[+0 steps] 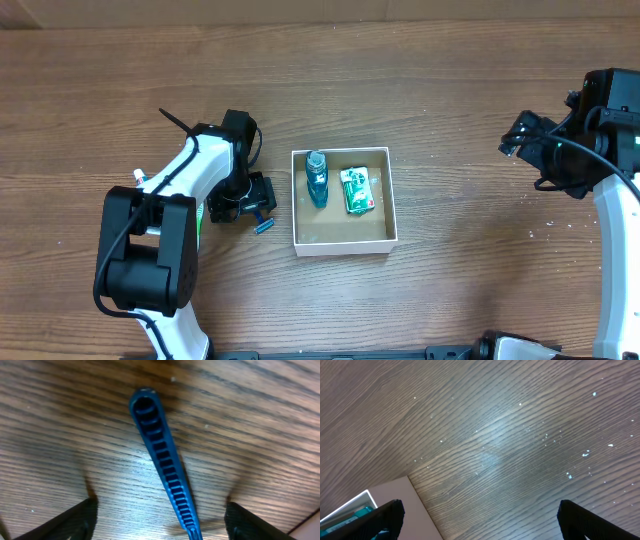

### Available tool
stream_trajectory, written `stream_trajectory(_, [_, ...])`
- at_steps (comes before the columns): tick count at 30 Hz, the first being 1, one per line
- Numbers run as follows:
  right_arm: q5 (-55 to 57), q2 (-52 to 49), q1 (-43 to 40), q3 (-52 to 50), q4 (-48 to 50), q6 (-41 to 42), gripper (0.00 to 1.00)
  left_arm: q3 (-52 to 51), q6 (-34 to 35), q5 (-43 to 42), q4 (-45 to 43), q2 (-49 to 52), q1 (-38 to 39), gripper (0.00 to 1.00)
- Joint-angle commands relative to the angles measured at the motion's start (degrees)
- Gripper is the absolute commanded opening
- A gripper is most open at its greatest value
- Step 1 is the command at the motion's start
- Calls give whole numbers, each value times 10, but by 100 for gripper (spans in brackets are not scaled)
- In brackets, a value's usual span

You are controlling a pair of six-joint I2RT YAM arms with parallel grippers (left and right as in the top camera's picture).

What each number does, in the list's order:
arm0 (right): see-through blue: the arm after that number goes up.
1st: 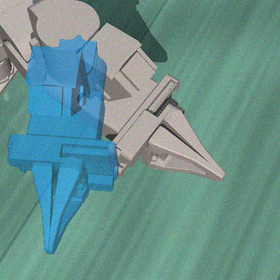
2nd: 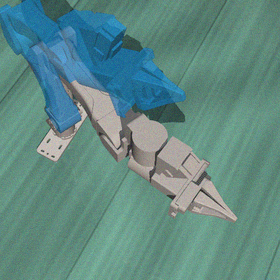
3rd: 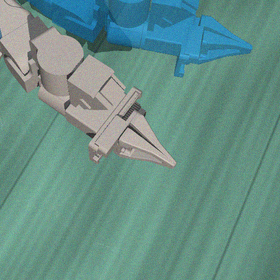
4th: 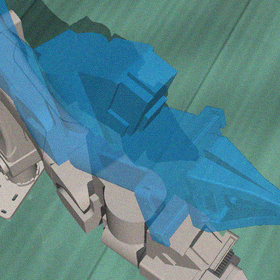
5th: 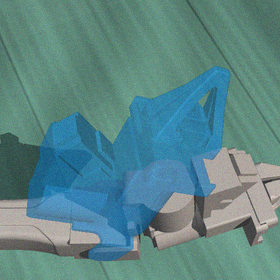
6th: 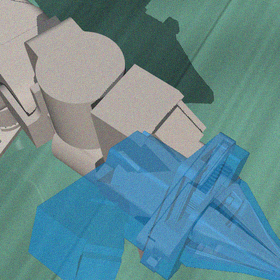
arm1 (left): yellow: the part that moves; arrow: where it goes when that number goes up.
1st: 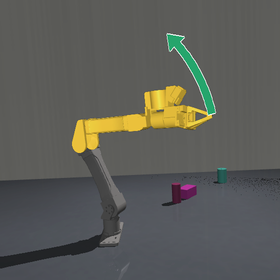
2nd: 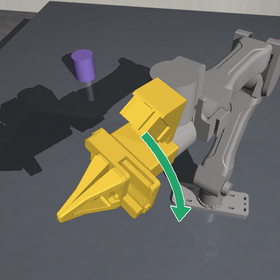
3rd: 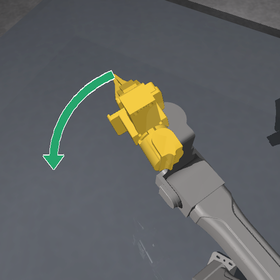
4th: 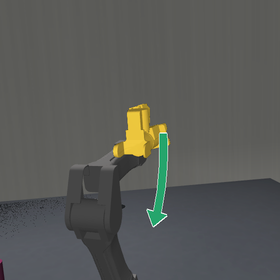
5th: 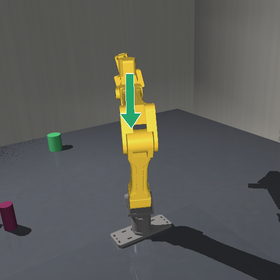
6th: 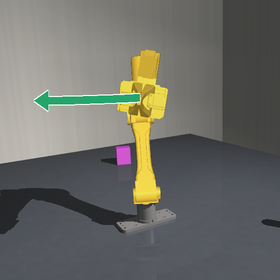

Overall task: Pack container
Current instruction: 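Grasp the blue razor with the left gripper, then carry the razor with the left gripper into the box and release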

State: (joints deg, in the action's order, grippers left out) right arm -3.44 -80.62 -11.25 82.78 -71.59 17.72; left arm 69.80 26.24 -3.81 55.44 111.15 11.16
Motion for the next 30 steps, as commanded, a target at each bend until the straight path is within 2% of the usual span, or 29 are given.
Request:
stream_trajectory(1, [-7, 1, 0, -5, 2, -6, 100, 7, 7, 15, 1, 11, 1, 63])
stream_trajectory(2, [-8, 1, 0, -5, 2, -6, 100, 7, 7, 14, 2, 11, 1, 51])
stream_trajectory(4, [-8, 1, 0, -5, 1, -6, 100, 7, 7, 14, 3, 11, 1, 37])
stream_trajectory(7, [-8, 1, 0, -5, 1, -6, 100, 7, 6, 14, 5, 11, 1, 19])
stream_trajectory(10, [-8, 1, 0, -5, 1, -6, 100, 11, 6, 14, 9, 10, 1, 7])
stream_trajectory(17, [-7, 1, 0, -5, 1, -6, 100, 112, 6, 59, 108, -42, 4, 4])
stream_trajectory(19, [-7, 1, 0, -5, 2, -6, 100, 146, 6, 60, 130, -90, 16, 4])
stream_trajectory(22, [-7, 1, 0, -5, 4, -6, 100, 167, 5, 62, 122, -187, 73, 4])
stream_trajectory(24, [-7, 1, 0, -5, 6, -6, 100, 167, -29, 88, 101, -232, 129, 4])
stream_trajectory(25, [-7, 1, 0, -5, 6, -6, 100, 167, -68, 109, 90, -249, 172, 4])
stream_trajectory(26, [-7, 1, 0, -5, 6, -6, 100, 167, -134, 136, 79, -254, 234, 4])
stream_trajectory(28, [-7, 1, 0, -5, 6, -6, 100, 165, -204, 143, 68, -242, 294, 4])
stream_trajectory(30, [-7, 1, 0, -5, 6, -6, 100, 165, -223, 143, 61, -217, 328, 4])
